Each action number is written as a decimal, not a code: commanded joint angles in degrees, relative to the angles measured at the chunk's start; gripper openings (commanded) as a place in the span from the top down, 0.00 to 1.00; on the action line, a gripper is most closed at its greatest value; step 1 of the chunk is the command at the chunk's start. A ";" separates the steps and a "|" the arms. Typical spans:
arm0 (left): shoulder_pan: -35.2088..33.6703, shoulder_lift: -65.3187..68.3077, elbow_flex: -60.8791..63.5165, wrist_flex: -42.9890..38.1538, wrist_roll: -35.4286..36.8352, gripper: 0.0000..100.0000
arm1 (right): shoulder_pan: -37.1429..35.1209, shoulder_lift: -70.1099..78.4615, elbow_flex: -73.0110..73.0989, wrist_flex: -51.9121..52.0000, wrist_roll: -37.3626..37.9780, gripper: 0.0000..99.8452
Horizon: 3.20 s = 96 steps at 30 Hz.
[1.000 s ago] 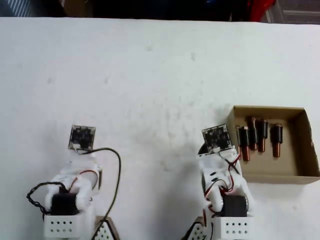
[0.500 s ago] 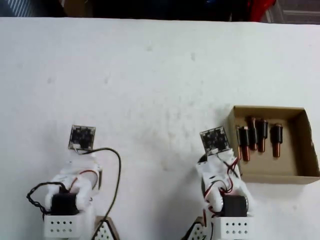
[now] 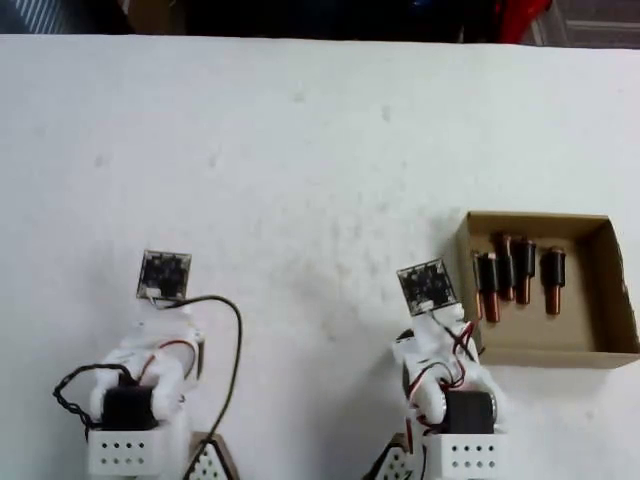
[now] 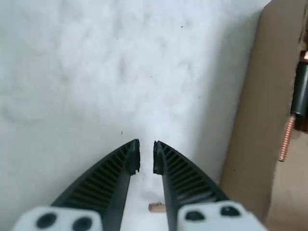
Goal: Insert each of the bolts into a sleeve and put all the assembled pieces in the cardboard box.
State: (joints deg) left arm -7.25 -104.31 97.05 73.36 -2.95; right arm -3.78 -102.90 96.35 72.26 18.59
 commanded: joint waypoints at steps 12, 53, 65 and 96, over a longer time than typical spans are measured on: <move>-0.48 -0.31 -0.09 0.44 2.29 0.98 | 0.31 -0.31 0.44 0.48 -13.36 0.96; -0.31 -0.31 -0.09 0.44 2.02 0.98 | 0.31 -0.31 0.44 0.48 -13.36 0.96; -0.31 -0.31 -0.09 0.44 2.02 0.98 | 0.31 -0.31 0.44 0.48 -13.36 0.96; -0.31 -0.31 -0.09 0.44 2.02 0.98 | 0.31 -0.31 0.44 0.48 -13.36 0.96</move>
State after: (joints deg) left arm -7.25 -104.31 97.05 73.36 -1.54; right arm -3.87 -102.90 96.35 72.26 5.76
